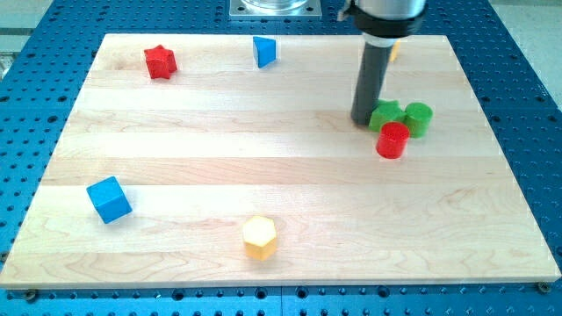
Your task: Move the heart to the top of the green circle
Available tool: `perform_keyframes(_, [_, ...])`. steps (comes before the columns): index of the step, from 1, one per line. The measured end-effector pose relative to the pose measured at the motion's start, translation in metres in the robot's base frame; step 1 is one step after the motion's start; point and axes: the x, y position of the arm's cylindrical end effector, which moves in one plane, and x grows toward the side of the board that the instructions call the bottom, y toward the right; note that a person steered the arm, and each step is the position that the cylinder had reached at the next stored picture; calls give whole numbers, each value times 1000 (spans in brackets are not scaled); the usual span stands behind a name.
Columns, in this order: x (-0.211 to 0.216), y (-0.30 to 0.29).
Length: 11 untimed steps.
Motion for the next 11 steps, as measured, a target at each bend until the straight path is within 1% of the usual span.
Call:
perform_keyframes(1, [-45,3])
perform_keyframes(2, [-86,52])
perform_keyframes(3, [-123,142])
perform_keyframes(4, [-171,126])
perform_keyframes(5, [-193,71])
perform_keyframes(6, [-151,37])
perform_keyframes(7, [-86,37])
perform_keyframes(8, [-60,42])
perform_keyframes(9, [-81,47])
perform_keyframes(10, [-78,56])
perform_keyframes(11, [-54,58])
